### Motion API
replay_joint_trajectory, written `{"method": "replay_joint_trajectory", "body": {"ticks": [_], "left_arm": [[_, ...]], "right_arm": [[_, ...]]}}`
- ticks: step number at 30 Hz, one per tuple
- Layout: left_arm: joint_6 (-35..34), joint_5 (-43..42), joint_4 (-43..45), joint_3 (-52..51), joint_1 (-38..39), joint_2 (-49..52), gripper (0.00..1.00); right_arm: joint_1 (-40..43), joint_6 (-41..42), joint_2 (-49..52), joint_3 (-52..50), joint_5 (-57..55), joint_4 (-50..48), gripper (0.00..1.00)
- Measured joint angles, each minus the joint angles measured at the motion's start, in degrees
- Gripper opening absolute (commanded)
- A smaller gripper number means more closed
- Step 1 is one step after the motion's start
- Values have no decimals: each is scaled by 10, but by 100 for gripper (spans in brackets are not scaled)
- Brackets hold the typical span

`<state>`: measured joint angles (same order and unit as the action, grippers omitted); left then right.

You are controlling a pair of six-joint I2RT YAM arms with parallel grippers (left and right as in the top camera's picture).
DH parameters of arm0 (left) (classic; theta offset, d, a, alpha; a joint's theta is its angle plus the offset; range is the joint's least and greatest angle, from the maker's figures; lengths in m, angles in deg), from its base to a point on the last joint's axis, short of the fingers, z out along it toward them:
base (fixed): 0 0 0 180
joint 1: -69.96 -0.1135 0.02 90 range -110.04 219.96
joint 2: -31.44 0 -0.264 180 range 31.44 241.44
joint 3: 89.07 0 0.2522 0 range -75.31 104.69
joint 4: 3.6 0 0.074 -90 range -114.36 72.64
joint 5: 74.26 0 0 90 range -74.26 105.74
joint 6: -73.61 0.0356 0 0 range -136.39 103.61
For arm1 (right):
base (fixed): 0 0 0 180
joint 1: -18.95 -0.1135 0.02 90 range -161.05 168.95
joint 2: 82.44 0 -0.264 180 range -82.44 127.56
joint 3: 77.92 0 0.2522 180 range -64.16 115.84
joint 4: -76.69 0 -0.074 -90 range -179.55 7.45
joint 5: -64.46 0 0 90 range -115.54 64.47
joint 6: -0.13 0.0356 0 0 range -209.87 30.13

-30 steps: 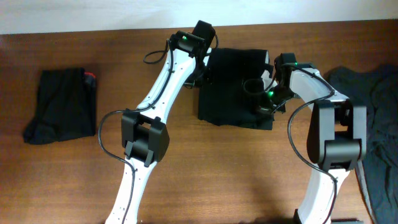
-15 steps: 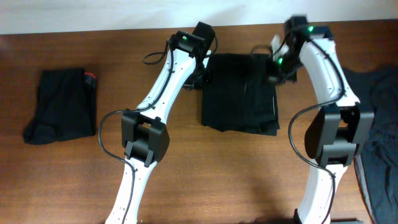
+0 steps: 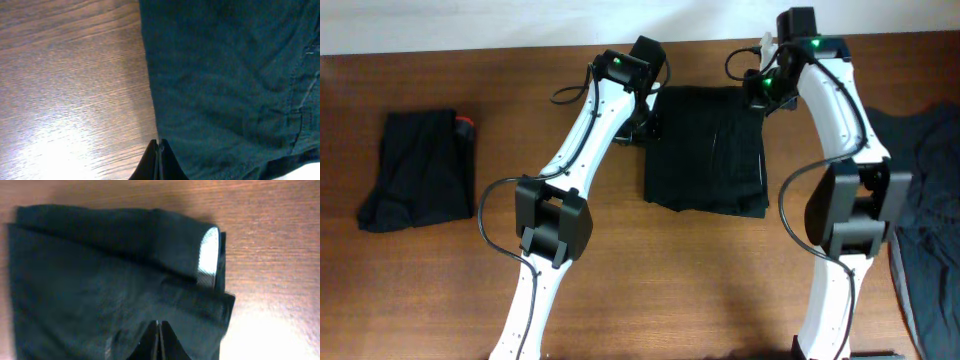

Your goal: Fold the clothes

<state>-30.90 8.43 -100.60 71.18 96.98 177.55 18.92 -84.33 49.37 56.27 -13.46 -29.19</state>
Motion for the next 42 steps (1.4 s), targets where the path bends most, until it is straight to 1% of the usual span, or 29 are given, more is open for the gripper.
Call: {"method": "replay_joint_trajectory", "body": {"ticks": [9,15,20,25,26,28,29,31,32,33,34,35,36,42], "left_arm": [[0,-5,-1,0,19,0,0],[2,-6,-1,0,25,0,0],[2,3,-14,0,25,0,0],[4,4,-35,0,25,0,0],[4,4,-38,0,25,0,0],[4,4,-45,0,26,0,0],[4,5,-45,0,29,0,0],[4,5,-42,0,36,0,0],[4,5,-40,0,42,0,0],[4,5,-36,0,50,0,0],[4,4,-33,0,57,0,0],[4,3,-26,0,68,0,0],[4,1,-19,0,78,0,0],[-10,-27,42,0,135,0,0]], "right_arm": [[0,14,72,-3,-14,-36,4],[0,18,86,-1,-1,-23,4],[2,18,85,24,2,27,4],[16,18,63,99,2,133,5],[22,19,54,114,2,153,9],[37,22,31,143,2,191,22],[48,18,17,158,2,208,27],[71,21,-6,175,-1,230,40],[83,22,-14,180,-1,237,43],[98,19,-22,184,-3,244,49],[110,21,-25,186,-5,250,57],[124,20,-26,186,-6,257,74],[136,21,-26,185,-7,263,99],[188,20,-23,183,-13,273,99]]}}
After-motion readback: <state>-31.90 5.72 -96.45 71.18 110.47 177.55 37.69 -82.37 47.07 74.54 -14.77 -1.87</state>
